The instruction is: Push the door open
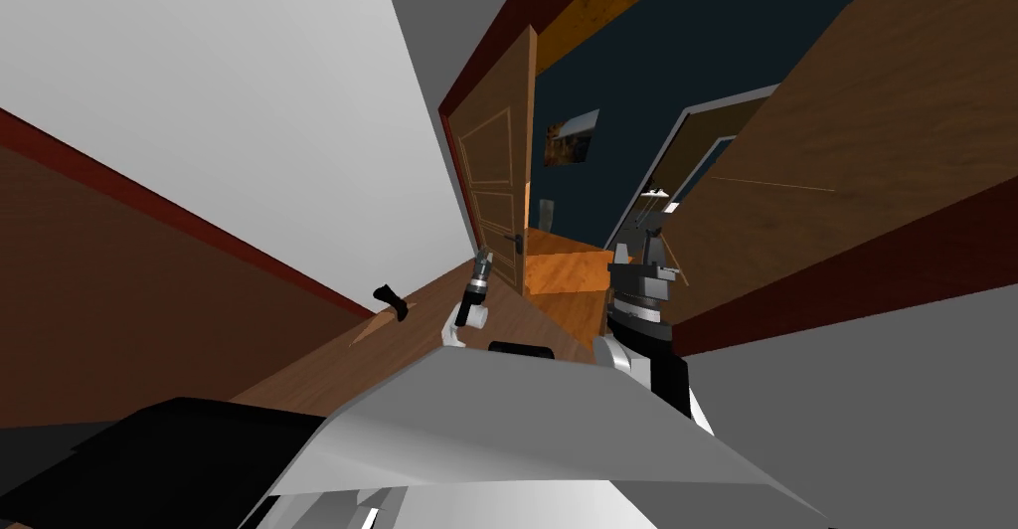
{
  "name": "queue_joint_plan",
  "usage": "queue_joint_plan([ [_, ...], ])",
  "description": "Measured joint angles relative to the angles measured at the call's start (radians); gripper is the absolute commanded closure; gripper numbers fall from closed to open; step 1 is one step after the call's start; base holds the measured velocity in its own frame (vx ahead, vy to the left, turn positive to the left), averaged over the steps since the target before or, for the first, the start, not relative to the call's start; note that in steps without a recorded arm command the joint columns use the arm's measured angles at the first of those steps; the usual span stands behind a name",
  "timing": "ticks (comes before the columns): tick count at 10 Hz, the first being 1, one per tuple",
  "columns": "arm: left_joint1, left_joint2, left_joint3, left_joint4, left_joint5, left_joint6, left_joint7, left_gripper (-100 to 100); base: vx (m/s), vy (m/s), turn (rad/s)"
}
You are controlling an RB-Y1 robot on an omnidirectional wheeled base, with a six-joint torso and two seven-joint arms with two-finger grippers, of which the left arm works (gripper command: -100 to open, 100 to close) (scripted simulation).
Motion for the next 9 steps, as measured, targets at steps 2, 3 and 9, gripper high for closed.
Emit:
queue_joint_plan([
  [2, -0.029, 0.001, -0.007, 0.049, -0.004, 0.002, 0.009, -100, 0.065, 0.085, -0.034],
  [3, -0.048, -0.006, -0.017, 0.082, -0.010, 0.006, 0.012, -100, 0.078, 0.106, -0.043],
  [9, -0.132, 0.004, -0.050, 0.231, -0.024, 0.021, 0.058, -100, 0.062, 0.071, -0.029],
])
